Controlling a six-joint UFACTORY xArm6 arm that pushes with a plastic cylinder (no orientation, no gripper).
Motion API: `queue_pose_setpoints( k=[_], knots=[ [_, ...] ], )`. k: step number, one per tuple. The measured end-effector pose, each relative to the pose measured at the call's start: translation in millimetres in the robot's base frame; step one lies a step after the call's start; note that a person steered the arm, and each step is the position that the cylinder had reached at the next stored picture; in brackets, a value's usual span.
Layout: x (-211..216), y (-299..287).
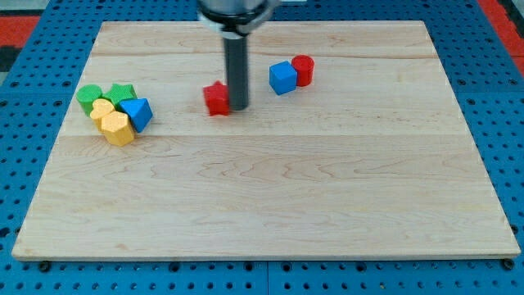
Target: Push the red circle along with the blue cube towards the center of the board
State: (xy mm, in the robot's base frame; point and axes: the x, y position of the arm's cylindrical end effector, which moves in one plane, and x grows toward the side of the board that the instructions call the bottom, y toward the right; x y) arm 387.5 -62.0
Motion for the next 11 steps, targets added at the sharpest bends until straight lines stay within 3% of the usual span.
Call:
queue_pose_setpoints(
  k=[1, 2, 3, 4, 5, 7, 9, 11],
  knots=[
    [0, -61],
    [11, -26],
    [16, 102],
    [-18, 242],
    [-79, 265],
    [-88, 106],
    [-34, 37],
    [-34, -25]
  ],
)
